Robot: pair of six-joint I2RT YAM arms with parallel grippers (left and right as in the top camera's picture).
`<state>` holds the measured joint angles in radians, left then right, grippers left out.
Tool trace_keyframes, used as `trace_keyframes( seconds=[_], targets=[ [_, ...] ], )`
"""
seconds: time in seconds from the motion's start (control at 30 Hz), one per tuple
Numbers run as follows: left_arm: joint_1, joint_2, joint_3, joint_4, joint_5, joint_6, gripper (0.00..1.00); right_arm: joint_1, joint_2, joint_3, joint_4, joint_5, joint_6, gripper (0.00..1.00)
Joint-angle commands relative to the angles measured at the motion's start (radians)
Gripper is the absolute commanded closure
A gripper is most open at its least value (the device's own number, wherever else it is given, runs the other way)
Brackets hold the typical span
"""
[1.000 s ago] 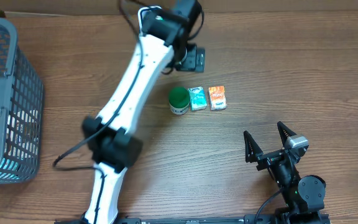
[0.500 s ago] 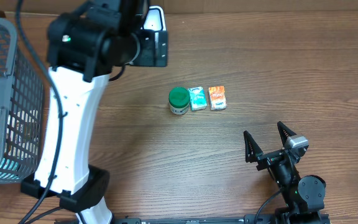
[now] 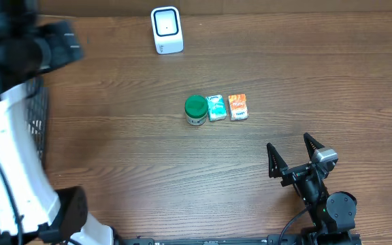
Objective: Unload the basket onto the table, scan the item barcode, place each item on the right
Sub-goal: 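Move the left gripper back into the basket toward the mushroom bag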
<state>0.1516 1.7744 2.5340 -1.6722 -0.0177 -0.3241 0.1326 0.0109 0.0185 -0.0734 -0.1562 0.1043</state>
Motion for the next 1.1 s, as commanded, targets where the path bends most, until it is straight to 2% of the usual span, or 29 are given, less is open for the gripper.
trace_keyframes(
  seconds=[0.0,0.27,0.5,0.8,1.07],
  targets=[
    [0.132,-0.046,0.012,0.001,-0.017,-0.055,0.11,0.006,-0.008,-0.011,0.004,0.006,0.000,0.00],
    [0.449,-0.045,0.011,0.003,-0.016,-0.130,0.10,0.006,-0.008,-0.011,0.004,0.006,0.000,0.00],
    [0.608,-0.035,-0.055,0.006,-0.019,-0.136,0.09,0.006,-0.008,-0.011,0.004,0.006,0.000,0.00],
    [0.669,-0.024,-0.342,0.083,-0.040,-0.126,0.10,0.006,-0.008,-0.011,0.003,0.006,0.000,0.00],
    [0.669,-0.024,-0.665,0.288,-0.045,-0.129,0.07,0.006,-0.008,-0.011,0.003,0.006,0.000,0.00]
  ],
)
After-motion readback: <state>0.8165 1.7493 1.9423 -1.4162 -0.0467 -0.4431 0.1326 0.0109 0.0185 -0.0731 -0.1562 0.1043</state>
